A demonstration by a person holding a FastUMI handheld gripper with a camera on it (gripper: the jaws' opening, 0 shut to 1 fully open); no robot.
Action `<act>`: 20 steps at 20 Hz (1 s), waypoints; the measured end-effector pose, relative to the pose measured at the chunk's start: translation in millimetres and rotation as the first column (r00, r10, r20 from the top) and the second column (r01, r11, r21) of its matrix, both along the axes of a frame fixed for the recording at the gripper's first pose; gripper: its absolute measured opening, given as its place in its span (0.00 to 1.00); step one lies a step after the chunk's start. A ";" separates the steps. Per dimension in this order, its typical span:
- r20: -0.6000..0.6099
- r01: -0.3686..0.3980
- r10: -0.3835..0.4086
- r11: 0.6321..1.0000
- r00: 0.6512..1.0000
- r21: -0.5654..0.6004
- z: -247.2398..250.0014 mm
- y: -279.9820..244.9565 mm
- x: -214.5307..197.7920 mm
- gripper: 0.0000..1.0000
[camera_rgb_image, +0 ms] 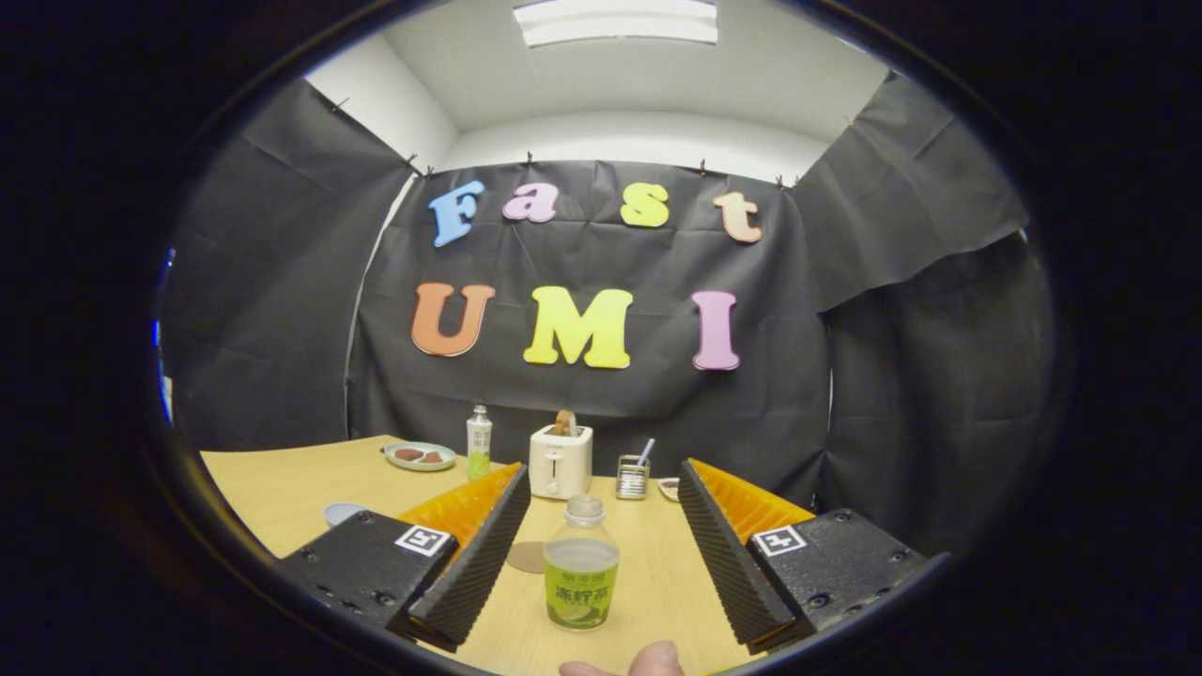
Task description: Take the bottle from table, then pour the juice into the cup, finally place the bottle on the coaster
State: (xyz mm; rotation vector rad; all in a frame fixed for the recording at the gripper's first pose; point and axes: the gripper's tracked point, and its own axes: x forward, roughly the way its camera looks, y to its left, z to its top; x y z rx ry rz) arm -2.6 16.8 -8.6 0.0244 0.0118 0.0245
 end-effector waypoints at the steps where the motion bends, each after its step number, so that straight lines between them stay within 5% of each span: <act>1: -0.005 -0.015 0.015 1.000 1.000 0.005 -2.0 5.1 0.0 1.00; 20: -0.148 0.016 -0.009 0.999 0.989 0.045 -90.0 10.6 16.2 1.00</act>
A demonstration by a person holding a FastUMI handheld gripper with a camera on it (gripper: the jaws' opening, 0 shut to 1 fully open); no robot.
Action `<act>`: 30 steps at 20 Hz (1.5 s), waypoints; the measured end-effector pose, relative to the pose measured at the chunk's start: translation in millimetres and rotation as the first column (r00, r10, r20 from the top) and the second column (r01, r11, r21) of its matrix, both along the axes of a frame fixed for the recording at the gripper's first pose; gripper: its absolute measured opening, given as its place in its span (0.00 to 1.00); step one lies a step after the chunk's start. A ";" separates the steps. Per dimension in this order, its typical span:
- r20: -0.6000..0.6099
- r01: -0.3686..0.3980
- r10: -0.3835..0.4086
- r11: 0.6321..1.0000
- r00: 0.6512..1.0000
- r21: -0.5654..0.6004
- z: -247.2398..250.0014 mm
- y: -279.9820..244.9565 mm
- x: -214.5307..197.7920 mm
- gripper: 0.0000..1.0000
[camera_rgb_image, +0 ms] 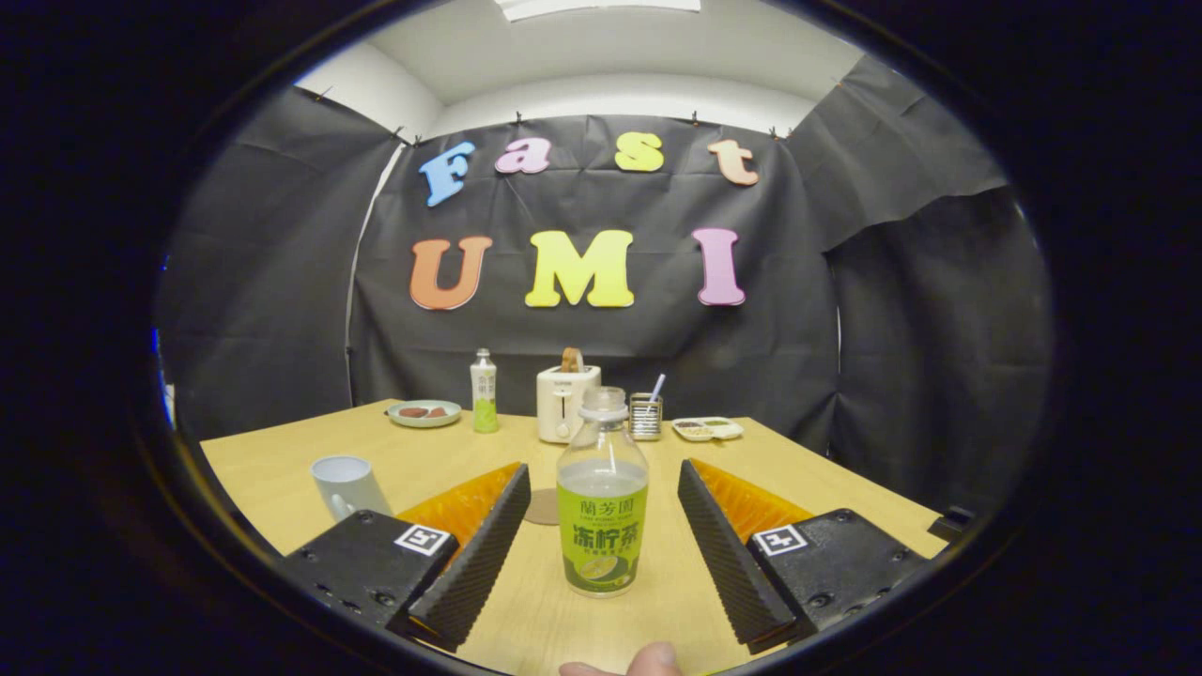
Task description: Take the bottle from table, then pour the juice into the cup, finally place the bottle on the coaster
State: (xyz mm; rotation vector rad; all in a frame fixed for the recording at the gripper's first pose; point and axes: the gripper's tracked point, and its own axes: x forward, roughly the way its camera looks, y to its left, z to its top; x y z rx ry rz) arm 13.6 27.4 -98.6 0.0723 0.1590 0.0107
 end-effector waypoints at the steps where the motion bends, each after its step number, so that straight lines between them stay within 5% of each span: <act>1: -0.009 0.000 0.000 1.000 1.000 0.000 -5.9 1.1 2.1 1.00; 20: -0.169 -0.019 0.029 0.998 0.985 0.065 -66.1 7.2 50.3 1.00; 30: -0.190 -0.061 0.084 0.990 0.978 0.127 -55.8 5.9 59.3 0.80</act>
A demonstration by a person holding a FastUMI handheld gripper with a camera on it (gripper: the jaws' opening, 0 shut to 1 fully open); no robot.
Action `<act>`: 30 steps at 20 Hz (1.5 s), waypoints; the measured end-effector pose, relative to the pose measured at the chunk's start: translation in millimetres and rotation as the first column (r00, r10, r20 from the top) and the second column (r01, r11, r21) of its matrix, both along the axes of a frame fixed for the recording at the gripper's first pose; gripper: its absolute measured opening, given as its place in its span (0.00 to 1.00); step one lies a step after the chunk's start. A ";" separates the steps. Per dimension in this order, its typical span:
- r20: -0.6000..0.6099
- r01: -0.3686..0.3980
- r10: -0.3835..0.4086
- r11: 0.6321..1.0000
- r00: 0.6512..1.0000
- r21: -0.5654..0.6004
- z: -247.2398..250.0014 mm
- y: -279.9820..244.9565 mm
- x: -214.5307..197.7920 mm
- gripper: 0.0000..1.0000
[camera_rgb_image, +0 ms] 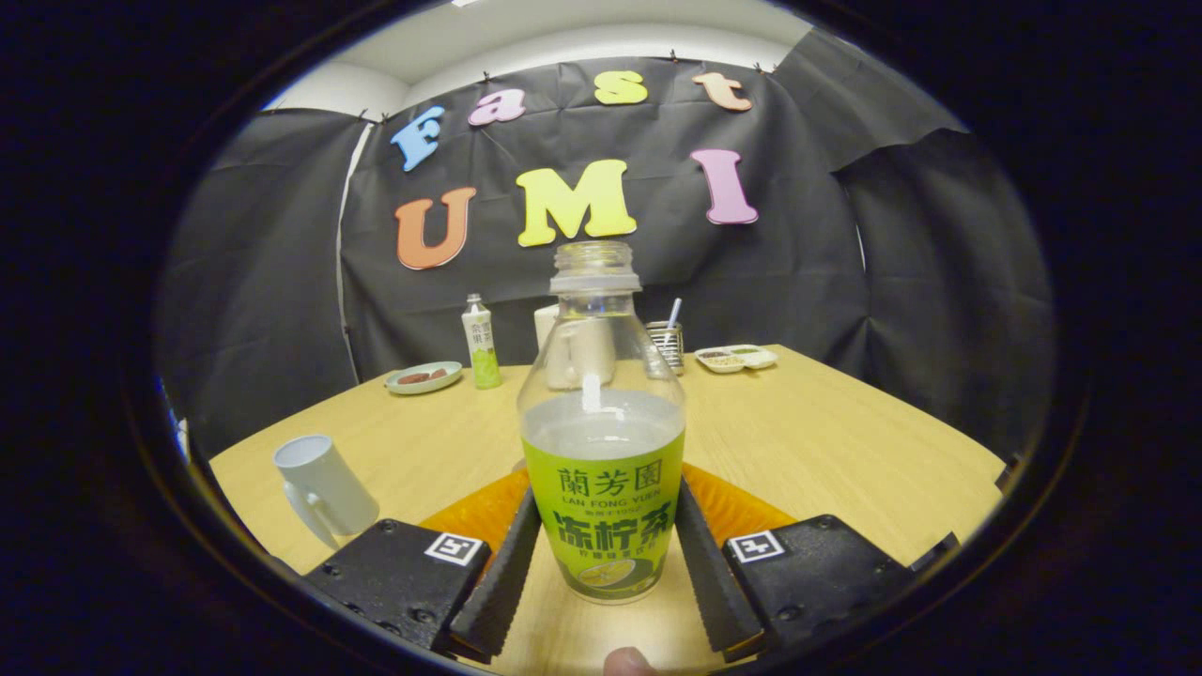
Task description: Take the bottle from table, then pour the juice into the cup, finally place the bottle on the coaster
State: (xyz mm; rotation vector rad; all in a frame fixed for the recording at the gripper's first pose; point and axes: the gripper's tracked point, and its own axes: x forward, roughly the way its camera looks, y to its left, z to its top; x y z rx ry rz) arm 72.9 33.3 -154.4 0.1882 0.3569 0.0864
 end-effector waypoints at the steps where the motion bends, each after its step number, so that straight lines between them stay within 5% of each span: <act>1: 0.001 -0.009 0.009 1.000 1.000 -0.004 1.9 0.4 1.2 0.80; 6: 0.058 -0.053 0.060 0.993 0.997 -0.105 29.9 0.9 8.2 0.78; 13: 0.118 -0.100 0.154 0.923 0.981 -0.372 61.6 16.6 27.4 0.78; 21: 0.111 -0.136 0.255 0.779 0.960 -0.612 71.2 45.6 45.6 0.78; 30: 0.079 -0.129 0.329 0.566 0.941 -0.814 77.7 76.0 57.2 0.78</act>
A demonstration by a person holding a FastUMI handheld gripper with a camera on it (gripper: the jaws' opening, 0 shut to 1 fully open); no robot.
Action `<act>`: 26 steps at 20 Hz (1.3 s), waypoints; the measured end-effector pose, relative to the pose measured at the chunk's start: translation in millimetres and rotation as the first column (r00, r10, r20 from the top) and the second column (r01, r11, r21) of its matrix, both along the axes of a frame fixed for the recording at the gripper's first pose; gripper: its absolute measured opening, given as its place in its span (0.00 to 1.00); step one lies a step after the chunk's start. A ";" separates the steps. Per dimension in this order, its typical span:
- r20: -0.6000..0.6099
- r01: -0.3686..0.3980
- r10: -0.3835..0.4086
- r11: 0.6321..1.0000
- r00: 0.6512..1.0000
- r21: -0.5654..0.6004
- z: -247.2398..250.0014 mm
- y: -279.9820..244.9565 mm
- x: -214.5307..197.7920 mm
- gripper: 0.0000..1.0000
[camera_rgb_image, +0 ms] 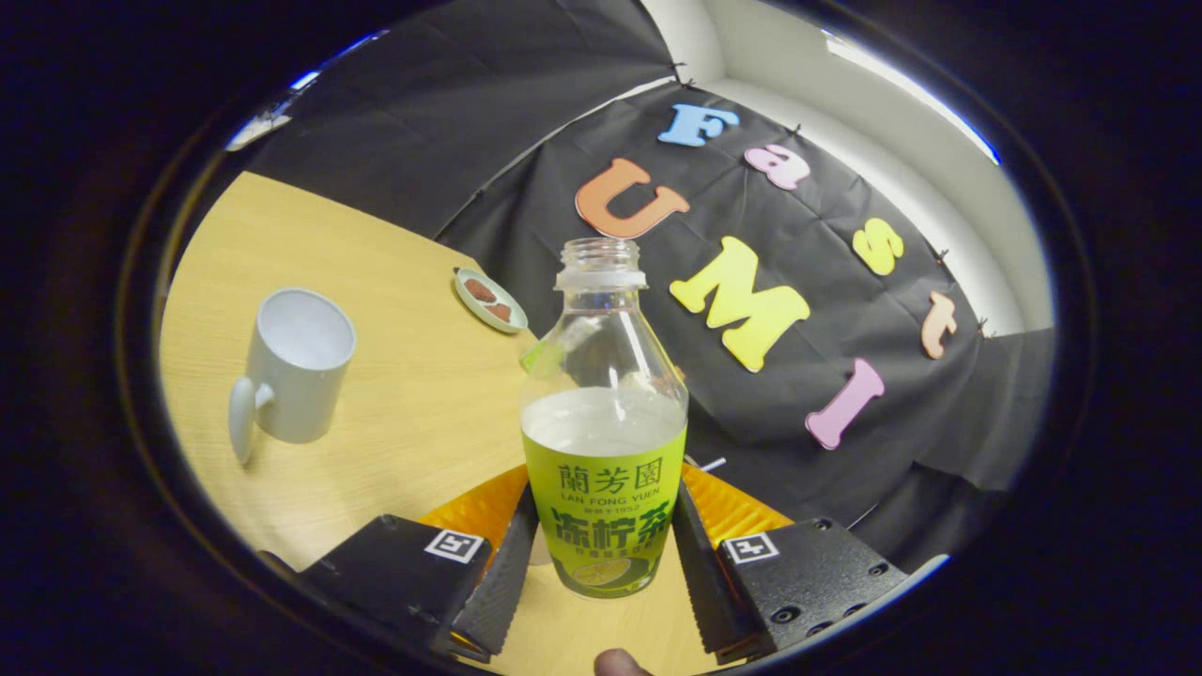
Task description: Take the bottle from table, then pour the juice into the cup, finally place the bottle on the coaster
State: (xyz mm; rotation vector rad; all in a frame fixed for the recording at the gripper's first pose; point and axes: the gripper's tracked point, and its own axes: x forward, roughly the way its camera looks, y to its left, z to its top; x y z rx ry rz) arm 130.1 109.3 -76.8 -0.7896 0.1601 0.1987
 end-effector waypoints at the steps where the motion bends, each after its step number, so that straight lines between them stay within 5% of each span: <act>1: 0.016 -0.005 0.006 1.000 1.000 -0.027 2.1 3.6 -0.6 0.78; 10: 0.140 0.002 0.039 0.959 0.989 -0.283 5.9 18.6 -3.8 0.78; 26: 0.220 0.057 0.071 0.847 0.973 -0.529 16.3 32.2 -6.4 0.77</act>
